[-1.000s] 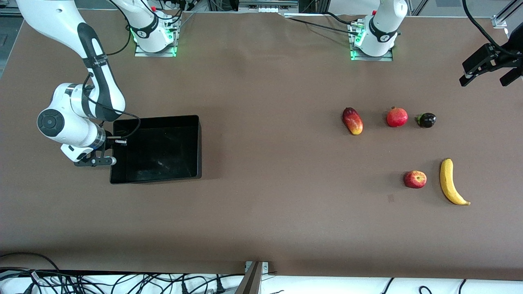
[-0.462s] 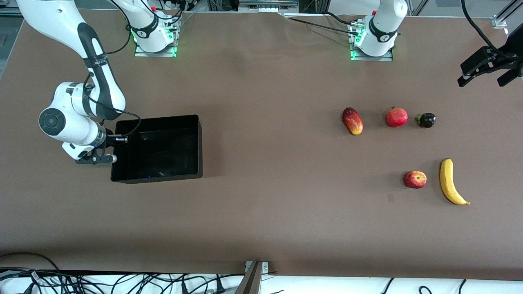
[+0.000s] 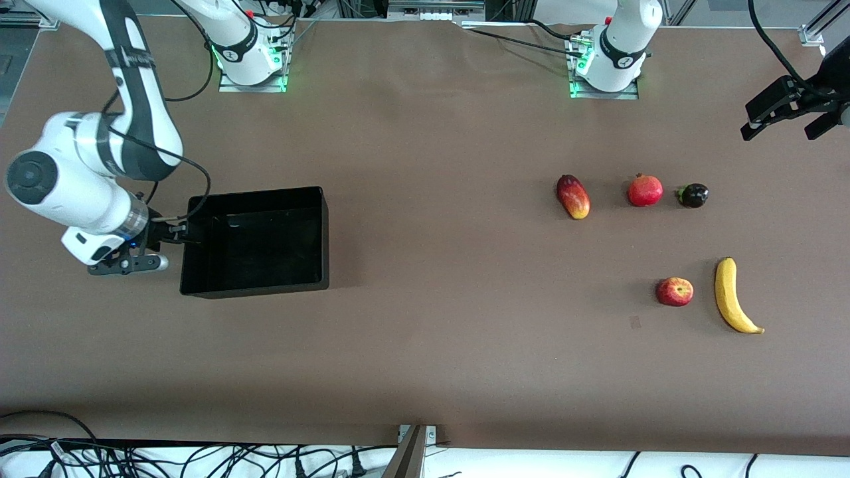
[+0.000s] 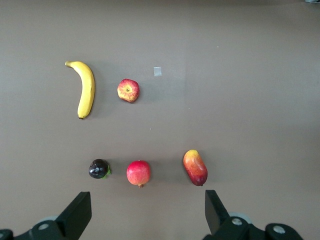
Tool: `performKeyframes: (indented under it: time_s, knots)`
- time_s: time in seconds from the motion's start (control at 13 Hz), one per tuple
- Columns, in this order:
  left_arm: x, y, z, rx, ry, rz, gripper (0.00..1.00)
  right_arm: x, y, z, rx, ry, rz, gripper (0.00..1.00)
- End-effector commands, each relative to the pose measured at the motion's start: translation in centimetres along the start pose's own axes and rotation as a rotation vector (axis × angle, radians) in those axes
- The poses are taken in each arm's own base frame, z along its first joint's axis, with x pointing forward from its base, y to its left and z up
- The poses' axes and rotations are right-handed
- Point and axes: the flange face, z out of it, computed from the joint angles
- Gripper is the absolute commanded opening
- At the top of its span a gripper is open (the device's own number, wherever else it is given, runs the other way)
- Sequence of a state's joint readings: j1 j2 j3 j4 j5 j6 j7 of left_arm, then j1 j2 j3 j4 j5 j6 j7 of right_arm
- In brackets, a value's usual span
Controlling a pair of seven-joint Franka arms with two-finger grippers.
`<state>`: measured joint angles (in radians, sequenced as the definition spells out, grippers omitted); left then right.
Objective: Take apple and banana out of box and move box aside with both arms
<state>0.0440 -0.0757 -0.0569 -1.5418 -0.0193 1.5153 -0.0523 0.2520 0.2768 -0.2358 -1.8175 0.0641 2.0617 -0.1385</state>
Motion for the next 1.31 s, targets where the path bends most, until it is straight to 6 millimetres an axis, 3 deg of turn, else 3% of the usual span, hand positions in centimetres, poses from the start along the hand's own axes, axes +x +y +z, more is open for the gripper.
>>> performKeyframes:
  time_s: [0.0,0.23,0.38,0.54,0.85,1.23]
  knots:
    - [-0.3,0.0,-0.2,-0.004,-0.005,-0.006,1.00,0.3,-1.8,-8.0,0.011,-0.029,-0.004,1.00]
    - [-0.2,0.0,-0.1,-0.004,-0.006,-0.006,1.00,-2.1,-2.3,-14.6,0.020,-0.046,-0.008,1.00]
    - [-0.2,0.0,-0.1,-0.004,-0.006,-0.006,1.00,-5.2,-2.8,-17.2,0.040,-0.056,-0.020,1.00]
    - [-0.2,0.0,-0.1,-0.004,-0.006,-0.006,1.00,-7.9,-2.5,-17.6,0.054,-0.048,-0.020,1.00]
    - [-0.2,0.0,0.0,-0.004,-0.008,-0.006,1.00,-7.5,-3.6,-17.5,0.023,-0.049,-0.049,1.00]
    - [-0.2,0.0,0.0,-0.004,-0.008,-0.006,1.00,-6.8,-2.5,-17.7,0.020,-0.030,-0.045,1.00]
